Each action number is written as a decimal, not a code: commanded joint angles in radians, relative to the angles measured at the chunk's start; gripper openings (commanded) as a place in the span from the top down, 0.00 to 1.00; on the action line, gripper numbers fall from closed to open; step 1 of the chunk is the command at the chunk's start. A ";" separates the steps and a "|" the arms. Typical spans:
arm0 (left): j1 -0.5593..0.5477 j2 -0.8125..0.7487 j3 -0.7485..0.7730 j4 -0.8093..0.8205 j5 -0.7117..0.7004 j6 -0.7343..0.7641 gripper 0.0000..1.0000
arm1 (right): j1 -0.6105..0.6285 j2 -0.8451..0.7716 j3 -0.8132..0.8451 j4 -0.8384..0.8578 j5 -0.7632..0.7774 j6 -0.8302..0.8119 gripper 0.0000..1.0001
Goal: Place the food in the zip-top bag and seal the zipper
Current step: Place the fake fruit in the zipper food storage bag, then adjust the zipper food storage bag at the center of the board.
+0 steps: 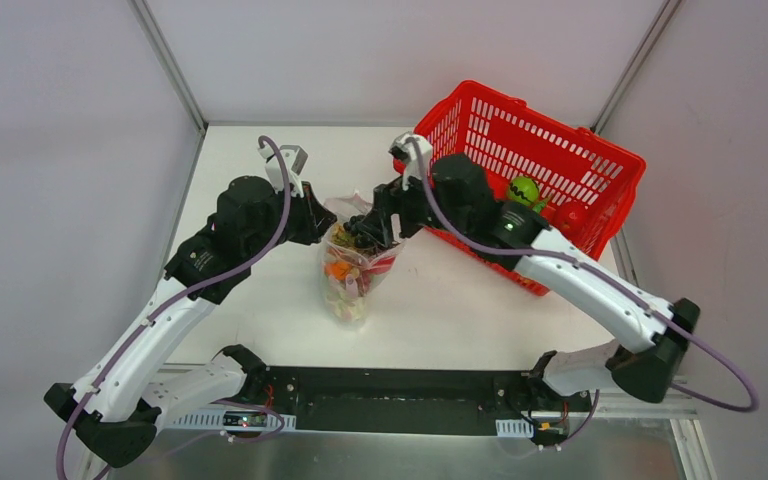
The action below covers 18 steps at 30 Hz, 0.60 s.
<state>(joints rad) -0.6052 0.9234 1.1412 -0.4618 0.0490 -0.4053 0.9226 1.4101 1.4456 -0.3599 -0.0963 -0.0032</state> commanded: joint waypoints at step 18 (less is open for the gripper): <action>-0.001 -0.015 0.009 0.073 -0.010 -0.011 1.00 | -0.048 -0.108 -0.141 0.034 0.116 0.108 0.56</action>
<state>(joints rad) -0.6052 0.9234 1.1397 -0.4610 0.0437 -0.4057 0.8738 1.2892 1.2953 -0.2977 0.0586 0.0700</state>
